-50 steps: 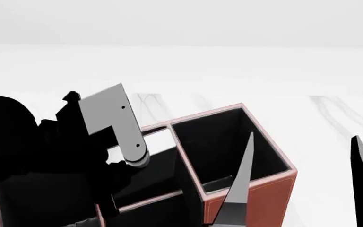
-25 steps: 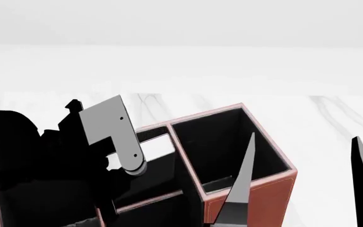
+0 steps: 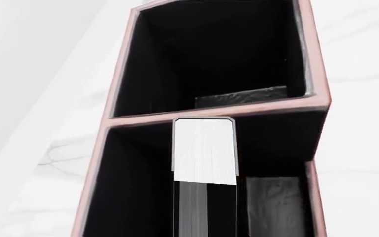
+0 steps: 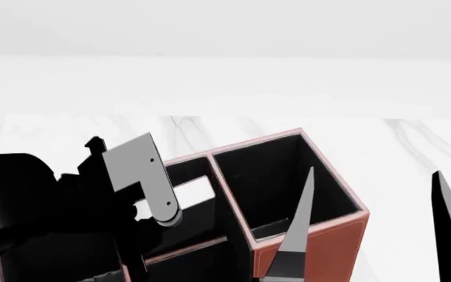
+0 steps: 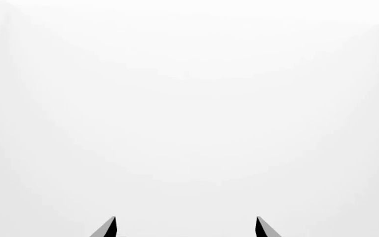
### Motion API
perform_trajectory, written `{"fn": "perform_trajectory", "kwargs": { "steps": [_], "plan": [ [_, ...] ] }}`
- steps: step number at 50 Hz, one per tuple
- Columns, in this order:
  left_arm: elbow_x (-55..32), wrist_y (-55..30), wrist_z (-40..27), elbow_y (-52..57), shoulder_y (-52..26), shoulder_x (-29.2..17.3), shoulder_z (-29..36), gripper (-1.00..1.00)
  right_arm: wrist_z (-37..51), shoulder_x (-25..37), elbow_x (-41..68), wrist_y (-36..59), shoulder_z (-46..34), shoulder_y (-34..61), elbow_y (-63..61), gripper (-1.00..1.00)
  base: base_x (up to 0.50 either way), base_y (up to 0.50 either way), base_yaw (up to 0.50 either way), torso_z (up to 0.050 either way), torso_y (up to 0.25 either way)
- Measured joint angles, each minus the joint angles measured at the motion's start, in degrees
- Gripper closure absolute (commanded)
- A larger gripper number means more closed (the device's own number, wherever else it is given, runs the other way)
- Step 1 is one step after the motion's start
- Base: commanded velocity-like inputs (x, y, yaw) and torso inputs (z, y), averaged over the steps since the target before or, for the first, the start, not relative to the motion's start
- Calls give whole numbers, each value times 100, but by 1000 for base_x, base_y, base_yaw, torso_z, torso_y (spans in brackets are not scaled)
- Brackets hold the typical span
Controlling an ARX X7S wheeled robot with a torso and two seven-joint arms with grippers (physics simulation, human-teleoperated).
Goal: Pick up the book and place it in the front compartment of the caddy.
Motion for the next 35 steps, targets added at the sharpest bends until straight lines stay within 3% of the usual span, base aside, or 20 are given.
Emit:
{"fn": "perform_trajectory", "kwargs": {
  "steps": [35],
  "plan": [
    [557, 1008, 293, -1075, 533, 377, 179, 100, -57, -44, -26, -72, -73, -7, 210, -100, 0, 0, 0, 0, 1]
  ]
}}
